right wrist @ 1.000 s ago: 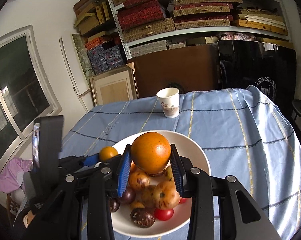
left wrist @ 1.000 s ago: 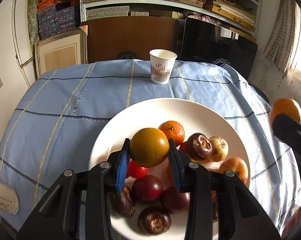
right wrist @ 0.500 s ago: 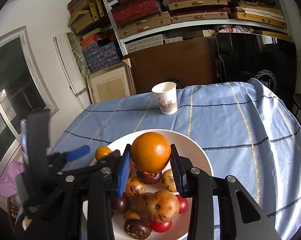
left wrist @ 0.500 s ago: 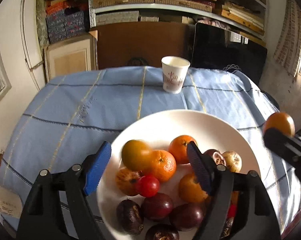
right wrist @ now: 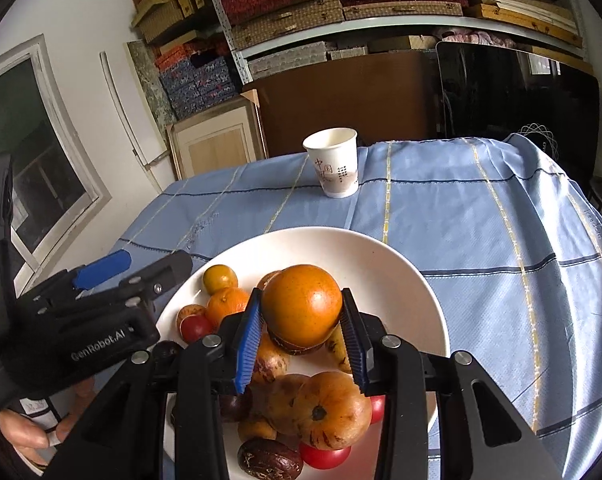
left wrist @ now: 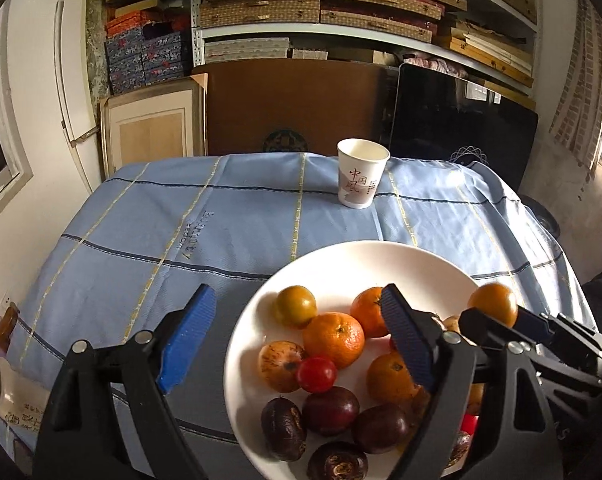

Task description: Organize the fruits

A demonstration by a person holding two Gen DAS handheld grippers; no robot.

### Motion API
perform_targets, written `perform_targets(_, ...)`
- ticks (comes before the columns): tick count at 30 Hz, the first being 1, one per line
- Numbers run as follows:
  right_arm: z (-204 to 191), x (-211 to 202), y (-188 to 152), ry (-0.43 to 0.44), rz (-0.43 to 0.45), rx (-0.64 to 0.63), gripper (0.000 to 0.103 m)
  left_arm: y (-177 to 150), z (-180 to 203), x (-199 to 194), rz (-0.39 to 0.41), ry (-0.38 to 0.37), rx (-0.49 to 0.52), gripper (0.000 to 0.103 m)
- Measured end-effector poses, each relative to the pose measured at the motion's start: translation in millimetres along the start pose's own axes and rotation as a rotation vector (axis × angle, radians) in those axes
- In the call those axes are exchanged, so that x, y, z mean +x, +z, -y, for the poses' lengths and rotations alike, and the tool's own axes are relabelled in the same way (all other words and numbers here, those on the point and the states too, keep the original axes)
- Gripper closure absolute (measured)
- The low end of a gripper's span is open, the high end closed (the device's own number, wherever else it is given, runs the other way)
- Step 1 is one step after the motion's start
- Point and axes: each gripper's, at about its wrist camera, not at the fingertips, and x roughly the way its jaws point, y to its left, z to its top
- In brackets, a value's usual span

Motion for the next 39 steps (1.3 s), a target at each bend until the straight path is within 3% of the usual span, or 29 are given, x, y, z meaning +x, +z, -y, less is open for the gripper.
perform_targets(9, -2, -19, 5, -0.002, 0.033, -0.014, 0.061, 2, 0, -9, 0.011, -0.006, 0.0, 0.021)
perform_targets(11, -4, -28, 5, -0.013, 0.043, -0.027, 0.053, 2, 1, -15, 0.017, -0.004, 0.004, 0.021)
perform_targets(20, -13, -69, -24, -0.054, 0.025, -0.101, 0.036, -17, -3, -71, 0.053, -0.005, 0.026, 0.01)
perform_targets(30, -31, -132, -86, -0.057, 0.073, -0.213, 0.018, -87, 4, -154, 0.09, 0.006, 0.112, 0.005)
perform_targets(39, -37, -157, -131, -0.039, 0.089, -0.294, 0.011, -145, 19, -184, 0.093, 0.021, 0.191, 0.005)
